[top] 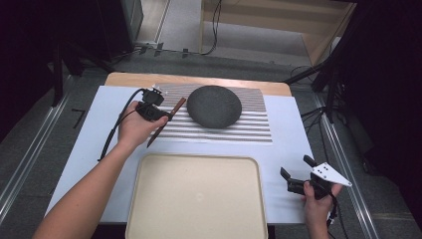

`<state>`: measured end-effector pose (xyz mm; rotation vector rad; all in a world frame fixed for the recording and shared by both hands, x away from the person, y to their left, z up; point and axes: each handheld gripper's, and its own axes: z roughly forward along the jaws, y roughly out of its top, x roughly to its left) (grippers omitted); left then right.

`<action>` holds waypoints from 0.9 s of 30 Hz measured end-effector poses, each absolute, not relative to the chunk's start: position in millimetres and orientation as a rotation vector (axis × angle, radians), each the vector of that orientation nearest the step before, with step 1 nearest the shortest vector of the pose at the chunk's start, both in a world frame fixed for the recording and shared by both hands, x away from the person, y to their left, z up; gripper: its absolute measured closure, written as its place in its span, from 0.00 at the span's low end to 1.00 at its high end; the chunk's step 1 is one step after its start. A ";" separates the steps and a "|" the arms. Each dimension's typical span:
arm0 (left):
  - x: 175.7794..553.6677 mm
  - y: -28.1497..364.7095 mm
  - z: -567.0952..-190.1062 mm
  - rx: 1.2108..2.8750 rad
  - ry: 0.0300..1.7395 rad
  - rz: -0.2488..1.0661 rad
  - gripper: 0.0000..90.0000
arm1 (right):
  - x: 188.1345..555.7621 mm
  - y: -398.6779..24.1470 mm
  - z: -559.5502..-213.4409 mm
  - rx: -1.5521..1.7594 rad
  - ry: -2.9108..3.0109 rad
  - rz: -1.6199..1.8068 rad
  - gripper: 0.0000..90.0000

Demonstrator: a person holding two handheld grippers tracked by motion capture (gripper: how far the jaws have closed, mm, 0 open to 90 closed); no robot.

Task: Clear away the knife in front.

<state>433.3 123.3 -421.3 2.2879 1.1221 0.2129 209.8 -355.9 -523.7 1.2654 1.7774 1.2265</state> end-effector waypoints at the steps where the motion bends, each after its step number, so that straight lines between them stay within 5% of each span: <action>1: 433.3 123.3 -421.3 2.288 1.122 0.213 0.86 | 209.8 -355.9 -523.7 1.265 1.777 1.227 0.00; 27: 340.4 121.6 -417.7 2.282 0.983 0.178 0.86 | 209.5 -356.1 -523.7 1.264 1.775 1.228 0.00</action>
